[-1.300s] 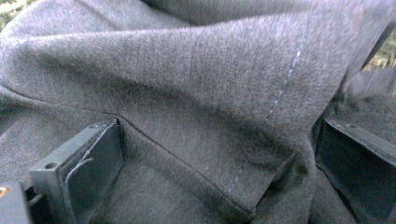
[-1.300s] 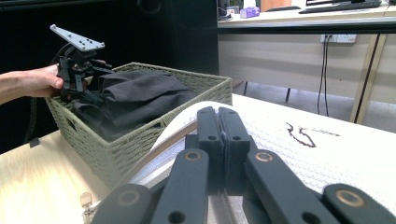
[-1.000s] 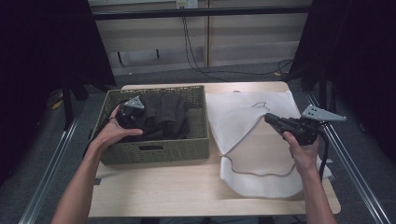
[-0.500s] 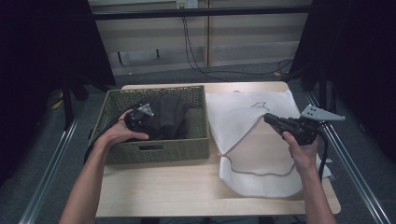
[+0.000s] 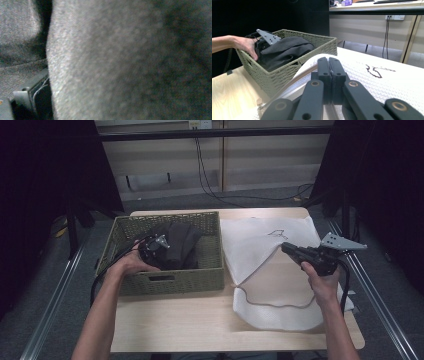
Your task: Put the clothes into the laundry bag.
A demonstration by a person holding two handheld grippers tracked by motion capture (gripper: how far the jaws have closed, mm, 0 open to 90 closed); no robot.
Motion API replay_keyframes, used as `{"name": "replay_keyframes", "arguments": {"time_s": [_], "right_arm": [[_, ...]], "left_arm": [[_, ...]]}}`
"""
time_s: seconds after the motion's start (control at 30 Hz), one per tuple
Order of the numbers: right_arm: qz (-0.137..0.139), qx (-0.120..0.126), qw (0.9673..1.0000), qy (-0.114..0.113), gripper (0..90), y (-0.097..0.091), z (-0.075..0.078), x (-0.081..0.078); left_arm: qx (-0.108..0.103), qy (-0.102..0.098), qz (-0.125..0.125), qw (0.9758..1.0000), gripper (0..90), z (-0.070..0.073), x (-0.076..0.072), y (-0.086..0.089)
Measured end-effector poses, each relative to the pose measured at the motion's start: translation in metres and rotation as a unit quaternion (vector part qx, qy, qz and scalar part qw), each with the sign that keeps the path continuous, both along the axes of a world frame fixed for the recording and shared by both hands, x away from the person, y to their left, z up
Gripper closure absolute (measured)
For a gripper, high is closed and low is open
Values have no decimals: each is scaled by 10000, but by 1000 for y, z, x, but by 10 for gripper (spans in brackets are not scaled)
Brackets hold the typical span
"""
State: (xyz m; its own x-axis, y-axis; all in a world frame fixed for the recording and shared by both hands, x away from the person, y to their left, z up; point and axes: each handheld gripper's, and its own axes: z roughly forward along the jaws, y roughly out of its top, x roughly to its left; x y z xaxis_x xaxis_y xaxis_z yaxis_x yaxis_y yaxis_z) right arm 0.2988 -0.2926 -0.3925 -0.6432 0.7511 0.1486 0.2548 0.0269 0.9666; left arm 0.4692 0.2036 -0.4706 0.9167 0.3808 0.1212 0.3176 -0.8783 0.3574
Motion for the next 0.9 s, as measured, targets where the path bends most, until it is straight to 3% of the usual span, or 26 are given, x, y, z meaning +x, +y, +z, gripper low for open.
{"name": "replay_keyframes", "arguments": {"time_s": [0.1,0.23,0.3,0.33,0.37,0.4,0.43,0.6,0.73,0.77,0.9], "right_arm": [[23,-13,10000,-6,893,0,0,0],[8,-3,10000,-2,892,0,0,0],[14,0,10000,-7,892,0,0,0],[14,0,10000,-7,892,0,0,0],[5,-4,10000,-9,892,0,0,0],[16,3,10000,-10,892,0,0,0],[7,4,10000,-17,892,0,0,0],[10,6,10000,-15,893,0,0,0],[1,-3,10000,-19,892,-1,0,0],[-8,2,10000,-27,892,-1,1,0],[-31,17,10000,-27,893,-2,1,1]], "left_arm": [[189,86,12,9998,17,2,2,-4],[419,45,132,9990,149,6,7,-7],[368,53,227,9991,233,6,7,-7],[356,120,262,9989,233,8,7,-7],[376,97,338,9987,273,9,7,-8],[469,26,257,9986,338,11,9,-7],[506,73,309,9982,466,13,10,-6],[463,-24,326,9984,626,15,10,-5],[373,-47,381,9986,674,19,8,-4],[210,8,402,9990,681,22,9,-2],[40,21,481,9988,692,26,8,1]]}}
